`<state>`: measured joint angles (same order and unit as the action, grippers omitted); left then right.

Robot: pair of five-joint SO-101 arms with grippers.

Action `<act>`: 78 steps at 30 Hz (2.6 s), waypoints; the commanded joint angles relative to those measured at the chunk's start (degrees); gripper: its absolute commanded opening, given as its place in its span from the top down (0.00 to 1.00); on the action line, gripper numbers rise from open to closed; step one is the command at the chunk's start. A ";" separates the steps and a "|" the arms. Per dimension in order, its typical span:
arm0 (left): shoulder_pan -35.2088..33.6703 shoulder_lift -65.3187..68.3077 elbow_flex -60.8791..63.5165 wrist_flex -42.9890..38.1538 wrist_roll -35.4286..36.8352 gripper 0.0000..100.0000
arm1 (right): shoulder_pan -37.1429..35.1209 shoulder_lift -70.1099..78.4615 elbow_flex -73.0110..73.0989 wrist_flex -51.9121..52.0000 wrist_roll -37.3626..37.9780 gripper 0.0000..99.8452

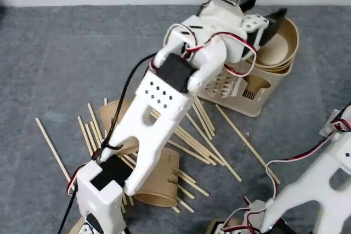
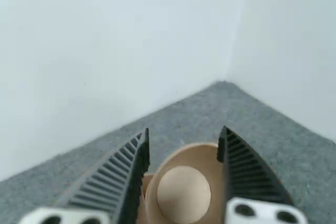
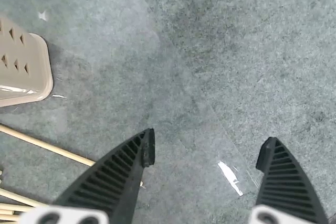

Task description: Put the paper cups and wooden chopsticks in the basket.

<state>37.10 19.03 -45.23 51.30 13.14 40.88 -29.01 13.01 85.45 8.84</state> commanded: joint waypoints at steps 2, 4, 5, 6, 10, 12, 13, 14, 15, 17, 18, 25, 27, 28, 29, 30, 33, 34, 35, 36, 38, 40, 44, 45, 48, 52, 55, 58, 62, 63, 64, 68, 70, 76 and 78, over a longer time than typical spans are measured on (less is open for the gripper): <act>-1.23 -1.05 -8.13 3.25 0.53 0.79 | -0.66 -1.89 -0.79 -2.95 0.53 0.68; -1.32 -1.23 -10.24 5.98 0.53 0.79 | -0.66 -2.24 -0.79 -5.58 0.53 0.68; -1.32 -1.23 -11.56 8.00 0.53 0.79 | -0.75 -3.03 -0.79 -6.90 0.26 0.68; -1.32 -1.32 -13.58 10.64 0.53 0.79 | -0.84 -4.00 -0.79 -8.22 0.09 0.68; -1.41 -1.23 -23.34 24.26 -1.14 0.79 | -3.38 -9.89 -0.79 -11.74 0.09 0.70; -1.41 -1.23 -28.35 31.21 -3.52 0.80 | -6.11 -12.79 -0.79 -13.67 0.09 0.77; -1.41 -1.23 -30.90 34.46 -4.48 0.82 | -7.60 -13.85 -0.79 -14.90 0.09 0.83; -1.41 -1.23 -33.45 37.36 -5.36 0.85 | -9.10 -14.81 -0.79 -16.31 0.09 0.89; -1.85 -1.23 -35.82 40.09 -6.51 0.89 | -10.68 -15.69 -0.70 -17.98 0.18 0.94; -3.60 -1.14 -40.57 44.48 -8.88 0.97 | -13.58 -16.40 -0.70 -20.79 0.35 0.99; -4.66 -0.88 -42.77 46.42 -9.76 0.99 | -14.73 -16.48 -0.70 -21.76 0.09 0.97; -22.86 -0.79 -44.26 49.41 -8.26 0.99 | -23.25 -16.31 -0.44 -33.01 0.00 0.99; -27.16 -0.70 -43.03 49.41 -7.47 0.99 | -26.24 -15.96 -0.35 -36.62 0.00 0.99; -28.84 -1.14 -41.98 49.41 -7.47 0.99 | -27.65 -15.25 -0.35 -38.11 0.00 0.99; -30.07 -1.23 -41.19 49.41 -7.38 0.99 | -28.97 -14.20 -0.44 -39.60 0.00 0.99; -31.12 -1.23 -40.84 49.41 -7.38 0.99 | -30.02 -12.88 -0.53 -40.84 0.00 0.99; -33.41 -1.23 -40.57 49.41 -7.38 0.99 | -31.78 -7.69 -0.62 -44.70 0.00 0.99; -33.67 -1.23 -40.57 49.41 -7.38 0.99 | -31.87 -5.85 -0.62 -46.11 0.00 0.99; -33.67 -1.23 -40.57 49.41 -7.38 0.99 | -31.78 -4.00 -0.70 -47.43 0.00 0.99; -33.49 -1.23 -40.57 49.41 -7.38 0.99 | -31.69 -2.24 -0.70 -48.92 0.00 0.99; -33.32 -1.23 -40.57 49.41 -7.38 0.99 | -31.60 1.01 -0.70 -51.74 0.00 0.99; -32.97 -1.23 -40.57 49.41 -7.30 0.99 | -31.60 3.91 -0.70 -53.85 0.00 0.99; -33.32 -1.23 -40.57 49.41 -7.30 0.99 | -31.60 8.22 -0.79 -54.64 0.09 0.99; -33.32 -1.23 -40.66 49.41 -7.30 0.99 | -31.52 8.75 -0.79 -54.73 0.09 0.99; -33.32 -1.32 -40.84 49.41 -7.30 0.99 | -31.52 9.45 -0.79 -54.73 0.09 0.99; -33.32 -1.93 -40.75 49.41 -7.30 0.99 | -31.52 7.25 -0.79 -54.11 0.09 0.99; -33.32 -4.92 -40.48 49.41 -7.30 0.99 | -31.87 3.47 -0.70 -51.12 0.09 0.99; -33.32 -9.23 -40.48 49.41 -7.38 0.99 | -33.36 -1.45 -0.70 -44.79 0.53 0.99; -35.08 -15.65 -34.68 49.41 -7.47 0.99 | -35.91 -5.93 -0.70 -33.98 0.62 0.99; -36.22 -17.49 -32.13 49.41 -7.47 0.99 | -36.79 -6.90 -0.70 -31.25 0.62 0.99; -37.45 -19.34 -28.97 49.41 -7.47 0.99 | -37.67 -7.69 -0.70 -28.62 0.62 0.99; -42.20 -26.73 -15.08 49.23 -7.74 0.99 | -41.63 -9.63 -0.70 -18.95 0.62 0.99; -44.48 -30.33 -8.75 49.05 -9.41 0.99 | -44.09 -10.24 -0.70 -14.37 0.62 0.99; -50.81 -38.24 5.49 49.05 -13.71 0.99 | -54.02 -11.12 -0.70 -0.48 0.62 0.99; -52.75 -39.65 9.71 49.05 -14.33 0.99 | -58.15 -11.21 -0.53 3.56 0.62 0.99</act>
<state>-12.92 -16.84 -40.04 99.47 0.22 -12.13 -38.07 13.10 83.69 8.84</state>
